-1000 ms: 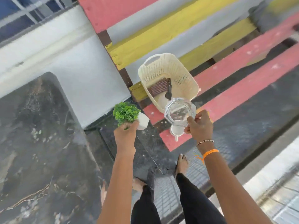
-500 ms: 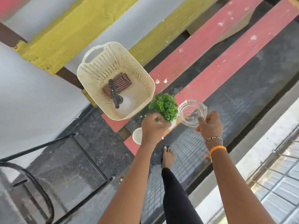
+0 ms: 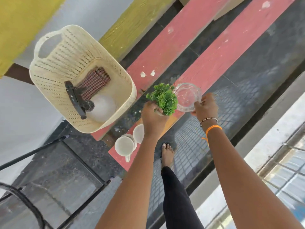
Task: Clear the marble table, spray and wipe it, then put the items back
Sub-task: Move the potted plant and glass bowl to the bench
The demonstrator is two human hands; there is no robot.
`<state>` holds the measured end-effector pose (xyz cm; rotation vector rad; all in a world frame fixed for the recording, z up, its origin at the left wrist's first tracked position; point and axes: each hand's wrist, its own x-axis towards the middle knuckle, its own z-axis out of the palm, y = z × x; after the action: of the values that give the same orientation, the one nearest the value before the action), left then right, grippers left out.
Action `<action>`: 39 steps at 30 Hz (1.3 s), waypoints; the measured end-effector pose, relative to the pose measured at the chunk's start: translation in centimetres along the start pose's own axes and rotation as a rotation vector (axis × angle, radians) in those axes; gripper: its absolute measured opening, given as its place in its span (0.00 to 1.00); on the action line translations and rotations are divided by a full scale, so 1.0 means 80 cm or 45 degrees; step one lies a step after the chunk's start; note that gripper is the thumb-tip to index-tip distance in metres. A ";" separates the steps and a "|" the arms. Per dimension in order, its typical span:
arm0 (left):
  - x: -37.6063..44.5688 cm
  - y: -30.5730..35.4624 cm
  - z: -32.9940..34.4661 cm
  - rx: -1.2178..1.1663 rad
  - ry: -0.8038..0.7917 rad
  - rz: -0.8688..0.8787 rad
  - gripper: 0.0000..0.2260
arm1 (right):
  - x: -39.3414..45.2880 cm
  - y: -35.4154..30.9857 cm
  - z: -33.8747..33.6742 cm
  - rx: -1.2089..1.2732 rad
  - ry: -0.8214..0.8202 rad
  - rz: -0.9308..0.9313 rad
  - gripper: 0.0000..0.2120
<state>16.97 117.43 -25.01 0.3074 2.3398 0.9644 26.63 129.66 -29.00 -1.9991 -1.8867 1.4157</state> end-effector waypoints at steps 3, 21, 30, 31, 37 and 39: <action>-0.004 -0.005 0.007 -0.005 -0.005 0.016 0.16 | 0.008 0.004 0.006 0.014 0.019 -0.009 0.06; -0.060 0.003 -0.021 -0.052 -0.139 -0.224 0.25 | -0.030 0.010 -0.005 0.270 -0.329 0.127 0.23; -0.066 0.021 -0.030 -0.194 -0.124 -0.289 0.27 | -0.062 0.007 -0.009 0.225 -0.221 0.098 0.19; -0.069 0.023 -0.033 -0.219 -0.115 -0.291 0.26 | -0.071 0.004 -0.012 0.198 -0.194 0.071 0.17; -0.094 0.038 -0.085 -0.514 0.010 -0.333 0.18 | -0.137 -0.065 -0.015 0.102 -0.176 -0.259 0.10; -0.105 0.039 -0.098 -0.622 0.019 -0.350 0.16 | -0.152 -0.090 -0.015 0.129 -0.199 -0.371 0.09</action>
<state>19.04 111.76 -14.75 -0.2109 2.0048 1.3479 23.86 122.26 -17.26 -1.5339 -2.0193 1.5837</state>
